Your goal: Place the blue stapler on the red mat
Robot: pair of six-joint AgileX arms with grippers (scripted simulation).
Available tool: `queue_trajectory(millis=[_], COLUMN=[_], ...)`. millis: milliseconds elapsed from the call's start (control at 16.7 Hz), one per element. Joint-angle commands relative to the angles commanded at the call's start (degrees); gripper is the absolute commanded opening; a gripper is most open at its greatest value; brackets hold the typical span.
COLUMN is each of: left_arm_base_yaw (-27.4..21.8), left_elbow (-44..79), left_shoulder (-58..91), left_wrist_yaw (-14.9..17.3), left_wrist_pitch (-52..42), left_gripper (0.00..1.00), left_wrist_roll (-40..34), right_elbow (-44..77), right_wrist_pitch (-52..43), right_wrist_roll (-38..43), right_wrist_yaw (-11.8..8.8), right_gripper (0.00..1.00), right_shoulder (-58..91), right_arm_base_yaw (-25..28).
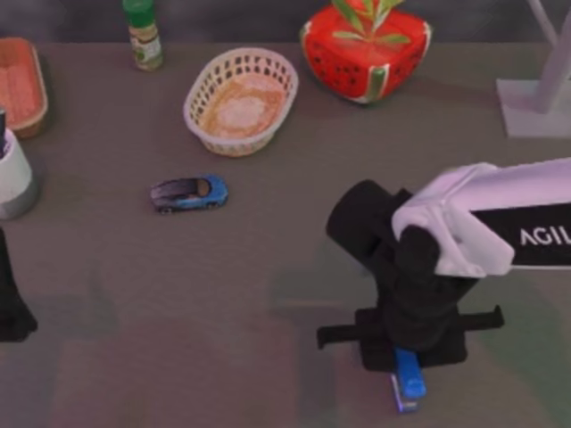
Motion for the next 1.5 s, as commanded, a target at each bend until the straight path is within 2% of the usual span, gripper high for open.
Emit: queue_trajectory(millis=[480,960,1200,1500], left_arm_base_yaw=[0.00,0.00,0.00,0.00], left_elbow=[0.00,0.00,0.00,0.00], left_shoulder=[0.00,0.00,0.00,0.00], left_wrist_yaw=[0.00,0.00,0.00,0.00], left_wrist_pitch=[0.00,0.00,0.00,0.00], left_gripper=[1.00,1.00,1.00,1.00], left_wrist_roll=[0.00,0.00,0.00,0.00], right_elbow=[10.03,11.77,16.52,24.50], right_wrist_pitch=[-18.41,-20.01,-21.83,-25.34], right_wrist_roll=[-0.19,-2.03,-12.71,-36.80], right_wrist_yaw=[-0.05,-0.08,-0.10,-0.15], right_gripper=[0.00,0.00,0.00,0.00], right_shoulder=[-7.75,-7.89,-4.62,1.28], right_arm_base_yaw=[0.28,-0.19,-1.93,-6.27])
